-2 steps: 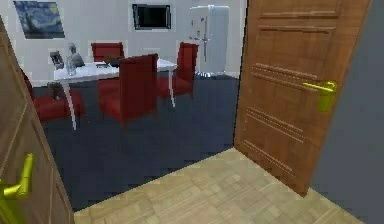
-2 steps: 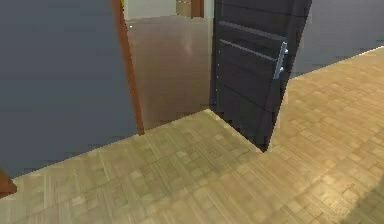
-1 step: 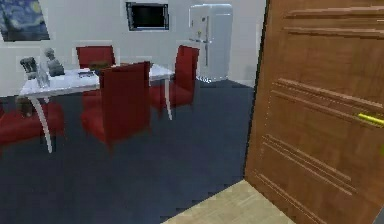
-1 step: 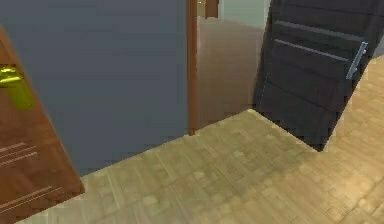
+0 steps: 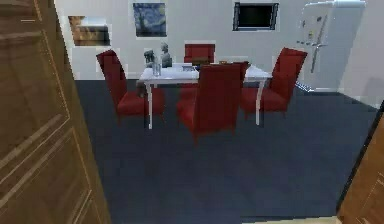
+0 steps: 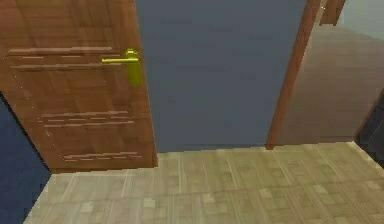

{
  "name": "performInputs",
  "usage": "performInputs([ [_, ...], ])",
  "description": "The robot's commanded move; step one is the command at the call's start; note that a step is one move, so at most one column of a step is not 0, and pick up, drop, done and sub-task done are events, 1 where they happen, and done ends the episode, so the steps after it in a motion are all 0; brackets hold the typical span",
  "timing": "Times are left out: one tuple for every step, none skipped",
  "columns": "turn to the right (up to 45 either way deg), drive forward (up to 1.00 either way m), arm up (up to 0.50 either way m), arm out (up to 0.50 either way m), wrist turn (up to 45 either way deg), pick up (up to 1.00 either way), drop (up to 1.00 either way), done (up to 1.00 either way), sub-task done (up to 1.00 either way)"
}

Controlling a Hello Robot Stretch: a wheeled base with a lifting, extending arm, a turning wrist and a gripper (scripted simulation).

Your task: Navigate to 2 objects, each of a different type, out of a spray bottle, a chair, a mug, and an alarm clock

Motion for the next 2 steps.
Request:
performInputs([
  [0.0, 1.0, 0.0, 0.0, 0.0, 0.0, 0.0, 0.0, 0.0],
  [-9.0, 0.0, 0.0, 0.0, 0.0, 0.0, 0.0, 0.0, 0.0],
])
